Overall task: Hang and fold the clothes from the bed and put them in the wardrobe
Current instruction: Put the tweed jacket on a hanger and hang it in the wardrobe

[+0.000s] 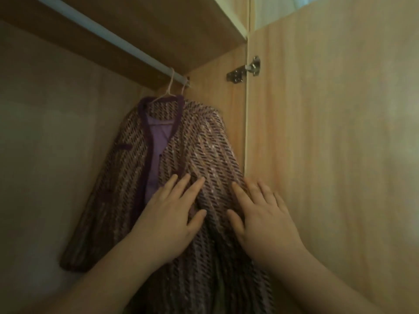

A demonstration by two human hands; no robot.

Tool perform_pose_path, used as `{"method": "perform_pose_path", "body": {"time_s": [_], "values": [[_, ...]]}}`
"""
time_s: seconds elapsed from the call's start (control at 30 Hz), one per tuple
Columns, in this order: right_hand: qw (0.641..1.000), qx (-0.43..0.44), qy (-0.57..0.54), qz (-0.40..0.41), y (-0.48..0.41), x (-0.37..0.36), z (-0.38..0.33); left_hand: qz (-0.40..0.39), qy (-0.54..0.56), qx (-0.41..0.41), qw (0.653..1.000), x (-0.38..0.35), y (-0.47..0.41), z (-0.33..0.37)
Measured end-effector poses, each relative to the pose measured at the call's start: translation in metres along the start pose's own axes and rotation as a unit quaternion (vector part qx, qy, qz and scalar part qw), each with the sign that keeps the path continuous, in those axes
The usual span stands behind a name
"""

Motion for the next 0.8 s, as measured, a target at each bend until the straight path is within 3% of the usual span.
{"method": "perform_pose_path", "body": {"time_s": [0.17,0.37,0.63,0.8], "values": [[0.994,-0.076,0.000,-0.075,0.133,0.037,0.062,-0.104,0.085,-0.004,0.991,-0.027,0.086,0.110],[0.970,-0.202,0.020,-0.134,0.335,0.112,0.129,-0.216,0.173,-0.058,0.959,-0.040,0.191,0.297],[0.890,-0.398,0.096,-0.202,0.561,0.229,0.194,-0.304,0.271,-0.198,0.891,-0.042,0.304,0.510],[0.836,-0.508,0.109,-0.177,0.660,0.273,0.210,-0.365,0.310,-0.270,0.835,-0.037,0.360,0.599]]}}
Point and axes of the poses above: each hand's wrist, its own y-axis away from the middle knuckle, its own x-axis out of the back of the hand, z = x × y, the point moved 1 cm from there along -y, towards the middle knuckle, and after that the axes turned 9 degrees about -y, right-handed, at the moved point
